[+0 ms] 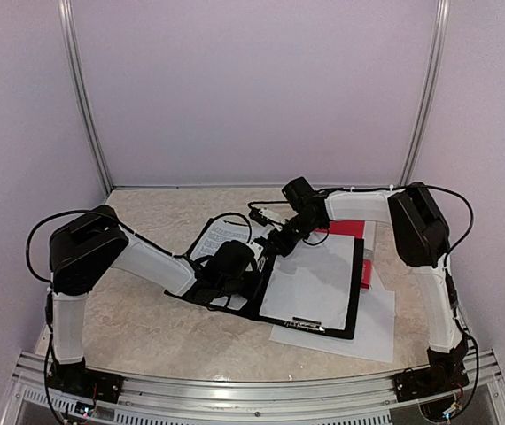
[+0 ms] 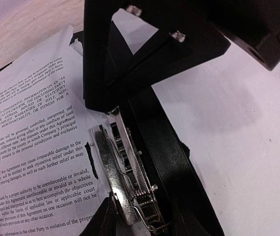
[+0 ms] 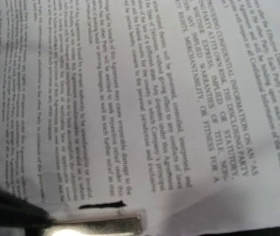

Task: Put the files into the folder
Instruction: Clamp the file and folder with some files.

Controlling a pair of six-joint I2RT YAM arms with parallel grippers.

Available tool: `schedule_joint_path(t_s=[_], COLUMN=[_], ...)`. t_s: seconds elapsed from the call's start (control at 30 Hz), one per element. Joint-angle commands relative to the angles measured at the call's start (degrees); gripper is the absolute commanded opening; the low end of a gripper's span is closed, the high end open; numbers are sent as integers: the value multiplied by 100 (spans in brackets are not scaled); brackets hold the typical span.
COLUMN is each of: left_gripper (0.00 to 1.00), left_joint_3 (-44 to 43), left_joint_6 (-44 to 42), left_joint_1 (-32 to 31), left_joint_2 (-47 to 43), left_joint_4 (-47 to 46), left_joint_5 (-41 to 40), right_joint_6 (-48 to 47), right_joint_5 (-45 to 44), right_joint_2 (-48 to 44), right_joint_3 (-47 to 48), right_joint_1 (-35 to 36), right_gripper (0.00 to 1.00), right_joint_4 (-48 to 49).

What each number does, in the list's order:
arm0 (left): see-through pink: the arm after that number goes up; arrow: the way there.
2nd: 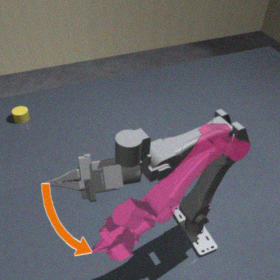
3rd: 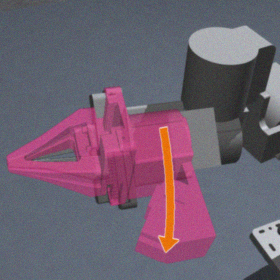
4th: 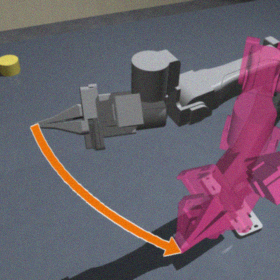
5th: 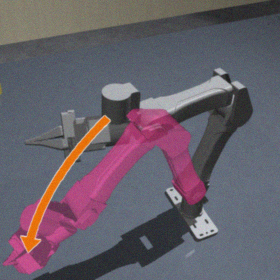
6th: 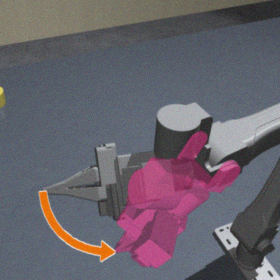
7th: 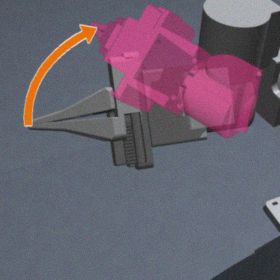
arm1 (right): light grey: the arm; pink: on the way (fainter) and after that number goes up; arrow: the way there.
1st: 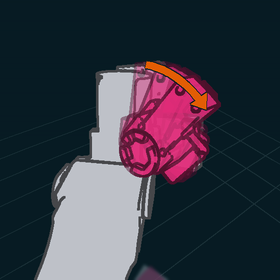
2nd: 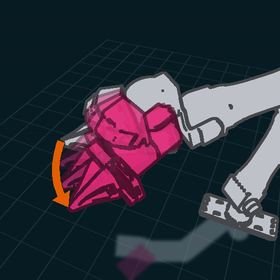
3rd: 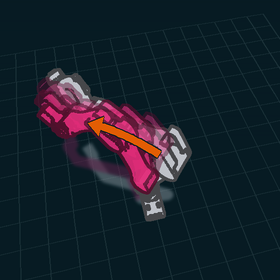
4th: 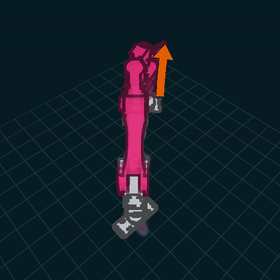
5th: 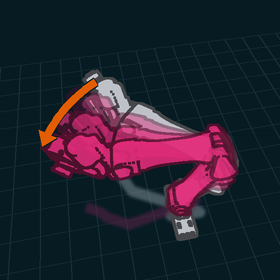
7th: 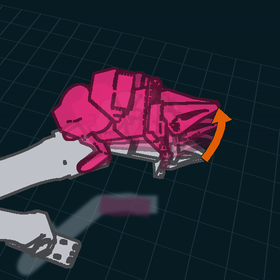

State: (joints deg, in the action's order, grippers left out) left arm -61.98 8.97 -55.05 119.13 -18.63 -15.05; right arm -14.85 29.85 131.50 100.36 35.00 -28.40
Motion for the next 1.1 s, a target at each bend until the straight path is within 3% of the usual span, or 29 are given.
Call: schedule_joint_path(t_s=[0.0,1.07], left_gripper=[33,33], left_joint_3=[161,309], left_joint_6=[46,57], left_joint_1=[29,47], left_joint_2=[-41,-162], left_joint_4=[413,387], left_joint_5=[87,21], right_joint_6=[17,138], right_joint_5=[-453,-1356], right_joint_2=[545,819], right_joint_3=[-70,-245], right_joint_1=[-18,-11], right_gripper=[0,0], right_joint_4=[-310,-446])
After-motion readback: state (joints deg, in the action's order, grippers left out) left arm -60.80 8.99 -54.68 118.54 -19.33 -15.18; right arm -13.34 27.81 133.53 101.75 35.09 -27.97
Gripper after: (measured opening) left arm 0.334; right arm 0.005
